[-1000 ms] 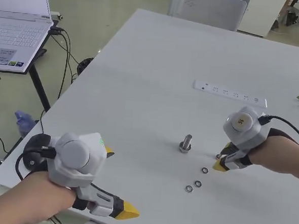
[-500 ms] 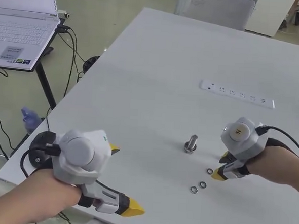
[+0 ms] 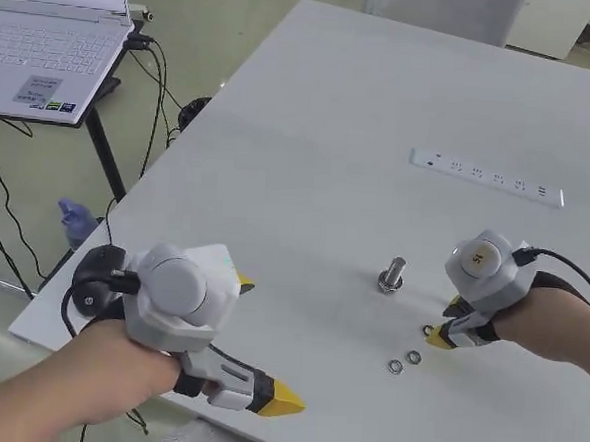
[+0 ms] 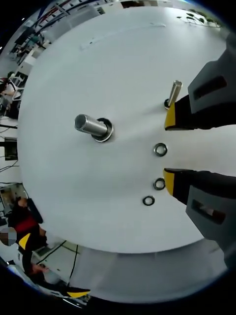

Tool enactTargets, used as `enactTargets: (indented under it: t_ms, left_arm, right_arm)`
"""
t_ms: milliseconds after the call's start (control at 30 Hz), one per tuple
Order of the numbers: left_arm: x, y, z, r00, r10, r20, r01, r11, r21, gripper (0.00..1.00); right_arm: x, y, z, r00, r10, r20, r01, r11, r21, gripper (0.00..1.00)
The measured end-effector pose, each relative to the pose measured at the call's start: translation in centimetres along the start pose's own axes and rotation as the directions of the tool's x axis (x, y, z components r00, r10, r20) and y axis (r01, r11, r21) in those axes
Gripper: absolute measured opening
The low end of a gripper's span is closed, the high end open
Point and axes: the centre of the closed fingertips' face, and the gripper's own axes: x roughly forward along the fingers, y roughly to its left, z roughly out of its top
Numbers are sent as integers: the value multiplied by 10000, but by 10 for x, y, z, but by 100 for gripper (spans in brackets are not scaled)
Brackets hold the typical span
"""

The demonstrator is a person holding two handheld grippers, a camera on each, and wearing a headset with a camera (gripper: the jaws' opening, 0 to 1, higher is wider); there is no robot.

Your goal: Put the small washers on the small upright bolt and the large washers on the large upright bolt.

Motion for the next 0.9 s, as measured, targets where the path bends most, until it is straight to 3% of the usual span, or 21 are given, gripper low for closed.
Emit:
enactTargets:
  t_ms: [500,900]
  left_arm:
    - [-2,0,-9,9999,14,-168,-16,9999,-117,91]
    - [-2,-1,-8,9997,-52,-226,50,10000,-67,88]
  right_arm:
    - [9,0,4,10000,-48,11,48,9997,-243,30]
    - [11,0,3,10000,22,30,-21,9996,-272,29]
